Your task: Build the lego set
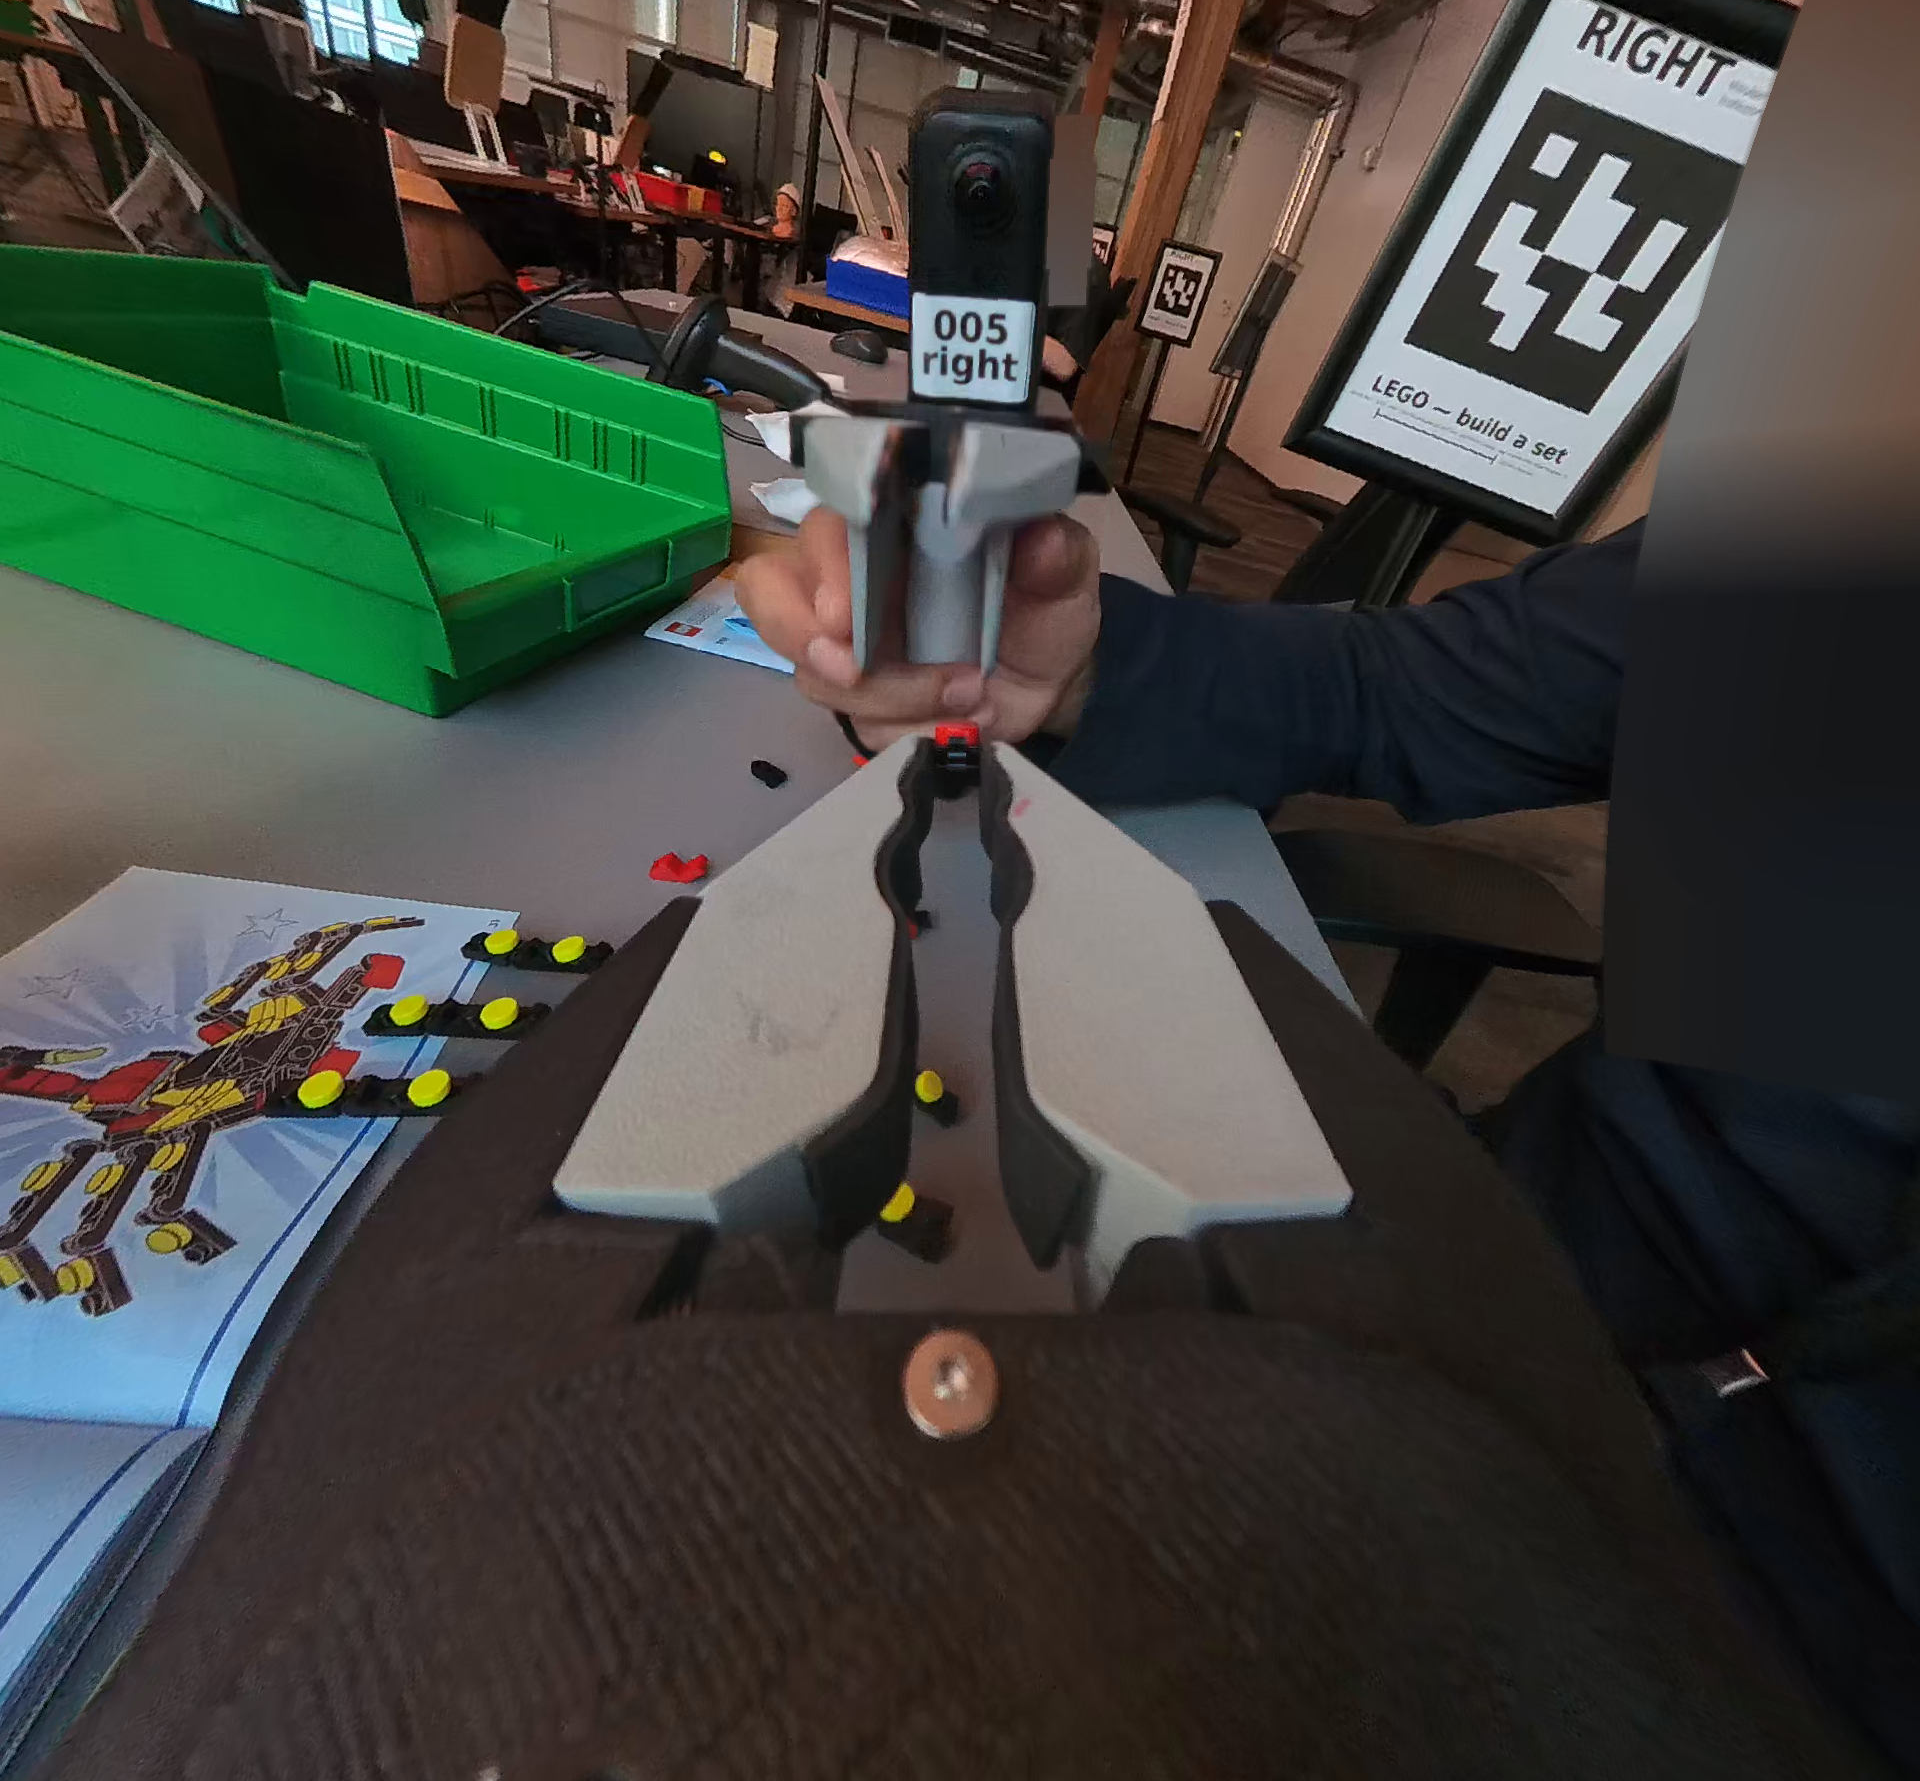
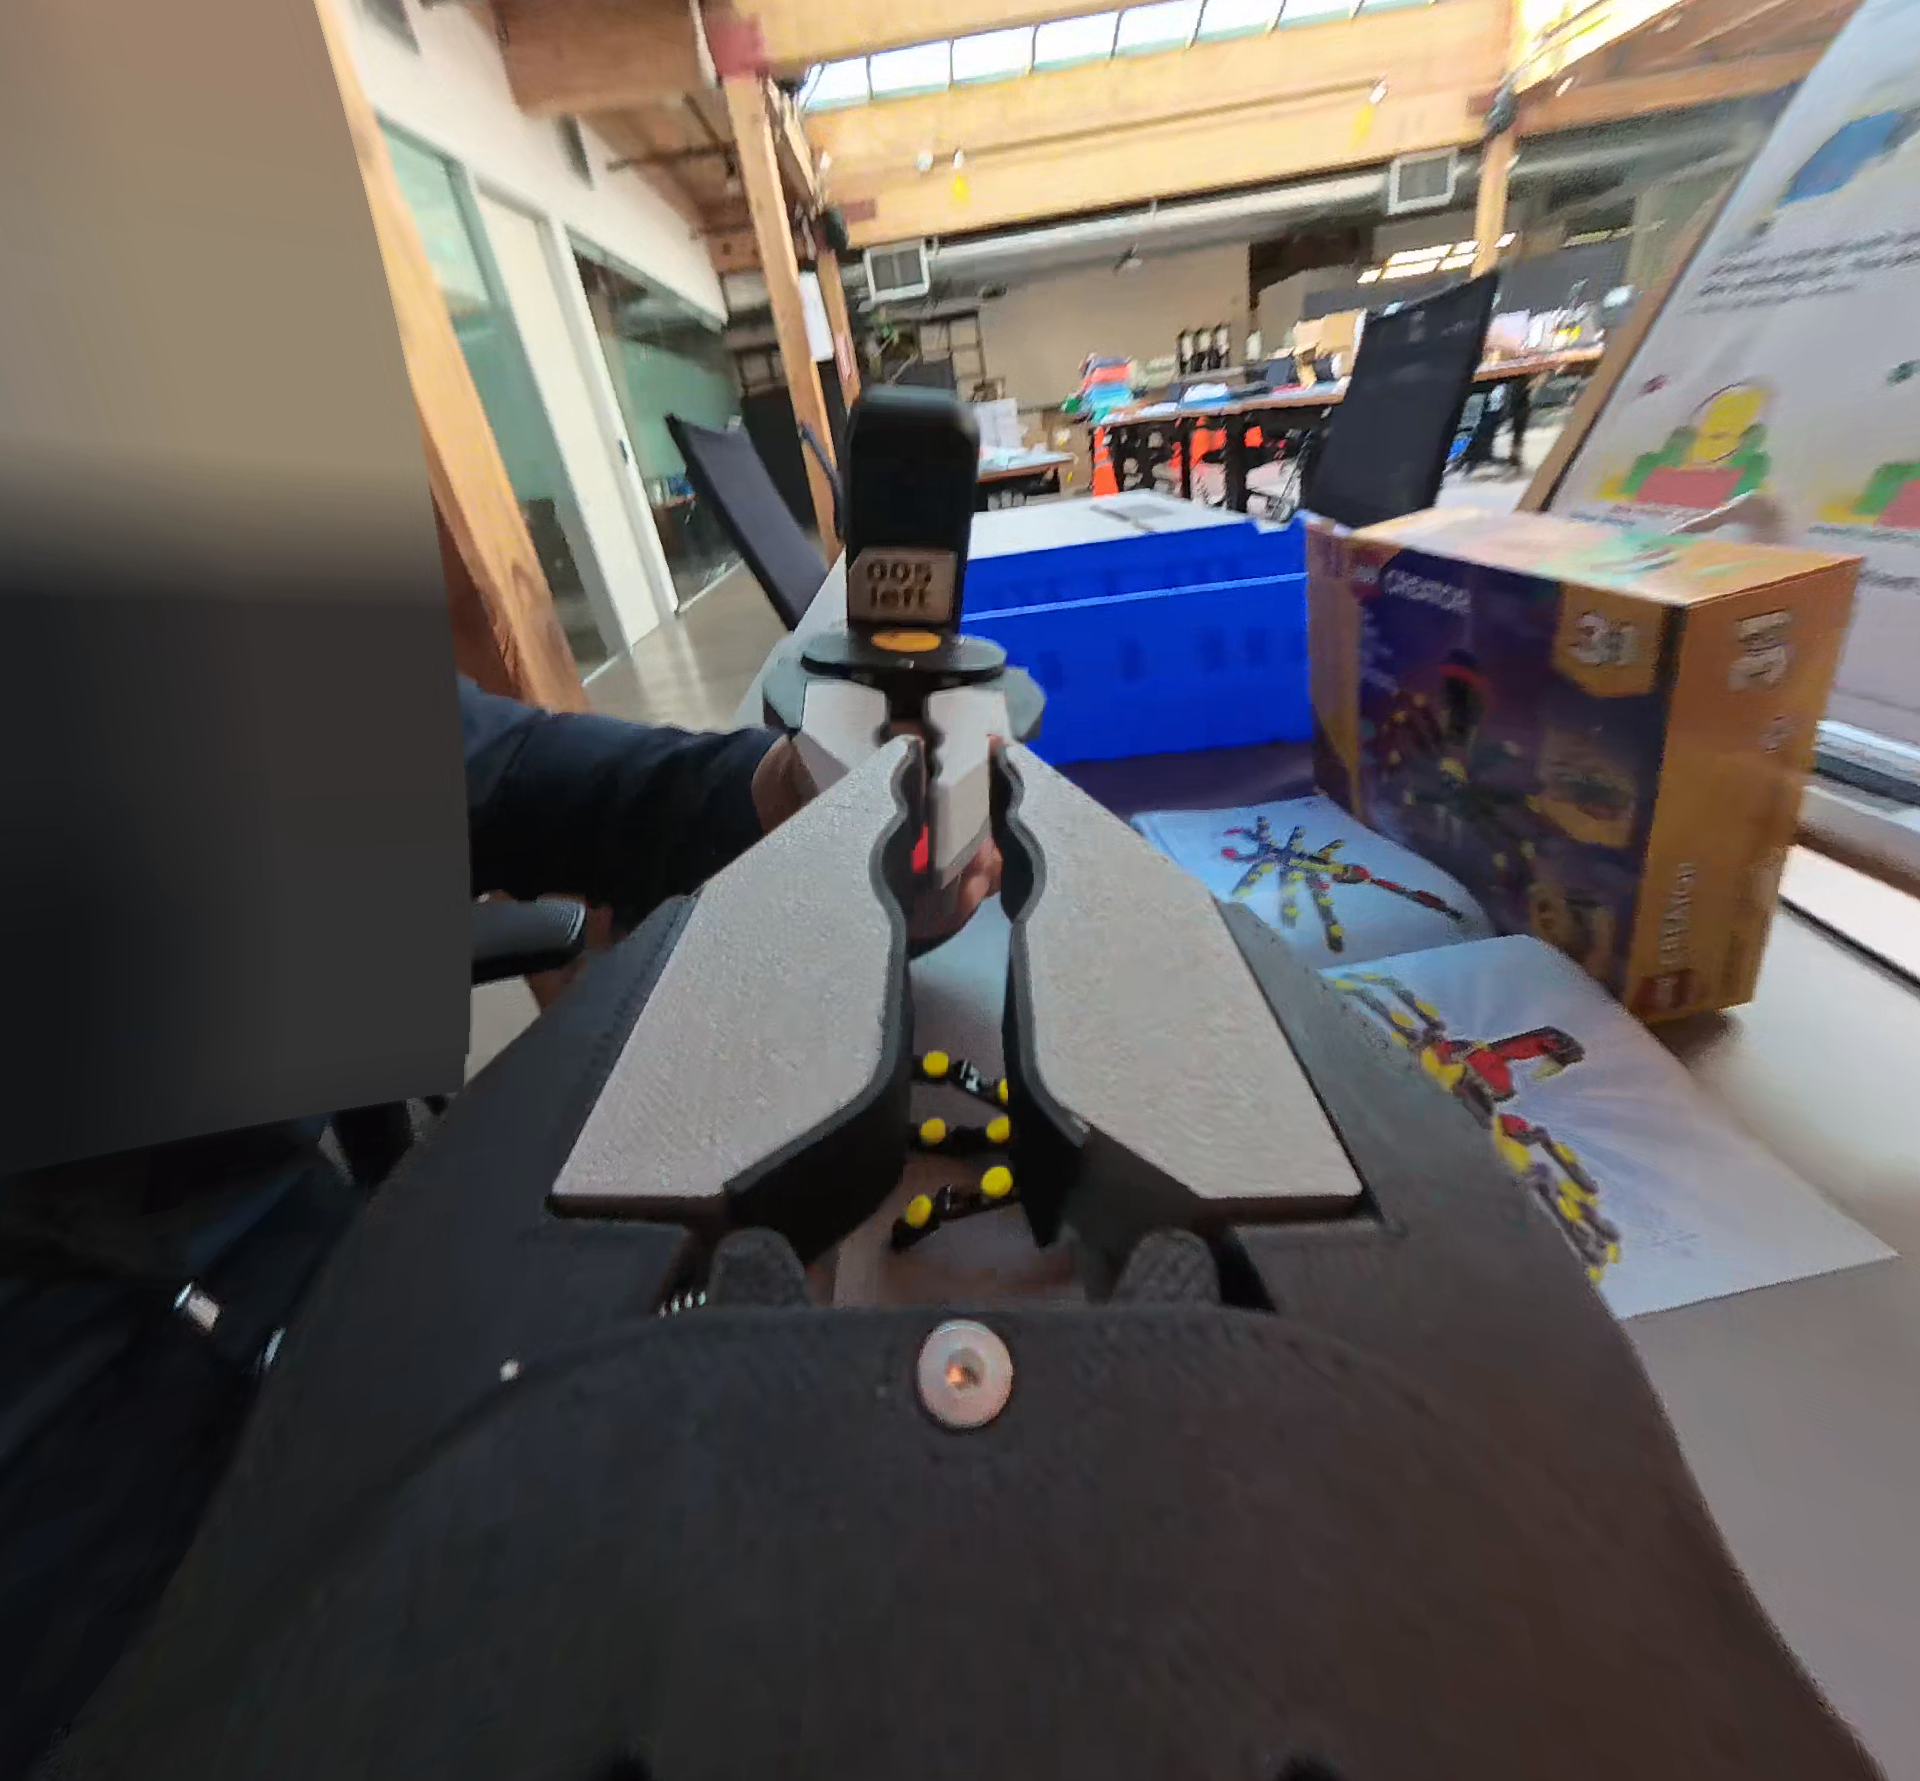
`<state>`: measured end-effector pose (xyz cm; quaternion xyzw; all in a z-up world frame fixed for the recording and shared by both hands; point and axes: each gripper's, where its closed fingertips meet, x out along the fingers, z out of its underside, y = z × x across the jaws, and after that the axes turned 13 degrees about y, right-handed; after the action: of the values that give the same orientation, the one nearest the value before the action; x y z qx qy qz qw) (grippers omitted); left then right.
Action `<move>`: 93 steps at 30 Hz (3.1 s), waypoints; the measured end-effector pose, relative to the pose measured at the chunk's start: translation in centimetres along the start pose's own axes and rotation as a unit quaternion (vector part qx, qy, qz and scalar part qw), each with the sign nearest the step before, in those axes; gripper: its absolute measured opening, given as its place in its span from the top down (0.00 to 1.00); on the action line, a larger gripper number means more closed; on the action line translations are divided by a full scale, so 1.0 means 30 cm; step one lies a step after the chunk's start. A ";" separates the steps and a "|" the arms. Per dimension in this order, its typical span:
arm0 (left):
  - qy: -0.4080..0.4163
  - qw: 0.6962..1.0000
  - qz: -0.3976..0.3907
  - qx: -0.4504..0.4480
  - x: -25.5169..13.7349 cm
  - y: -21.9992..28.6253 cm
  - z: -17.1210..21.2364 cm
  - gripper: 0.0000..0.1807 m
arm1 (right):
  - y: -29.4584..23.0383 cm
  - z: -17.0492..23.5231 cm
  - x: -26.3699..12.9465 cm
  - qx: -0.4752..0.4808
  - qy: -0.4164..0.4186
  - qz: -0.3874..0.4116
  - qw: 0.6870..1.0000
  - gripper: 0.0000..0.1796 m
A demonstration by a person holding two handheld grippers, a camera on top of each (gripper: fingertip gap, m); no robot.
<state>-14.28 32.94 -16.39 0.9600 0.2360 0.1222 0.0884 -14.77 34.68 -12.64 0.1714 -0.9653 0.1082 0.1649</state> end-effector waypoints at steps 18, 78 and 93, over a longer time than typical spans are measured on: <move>0.049 0.999 -0.001 0.008 -0.010 -0.006 -0.050 0.97 | -0.016 0.096 0.022 -0.021 -0.051 -0.006 0.998 1.00; -0.120 0.948 0.208 -0.208 -0.028 0.243 0.116 0.97 | -0.286 0.218 -0.038 -0.174 -0.184 -0.213 0.944 0.93; -0.076 0.971 0.197 -0.113 -0.010 0.227 0.088 0.97 | -0.277 0.175 -0.027 -0.137 -0.145 -0.198 0.960 0.92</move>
<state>-10.86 26.57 -17.42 0.9778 0.0193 0.0900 0.1880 -12.48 25.92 -16.50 0.3490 -0.9310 -0.0862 0.0629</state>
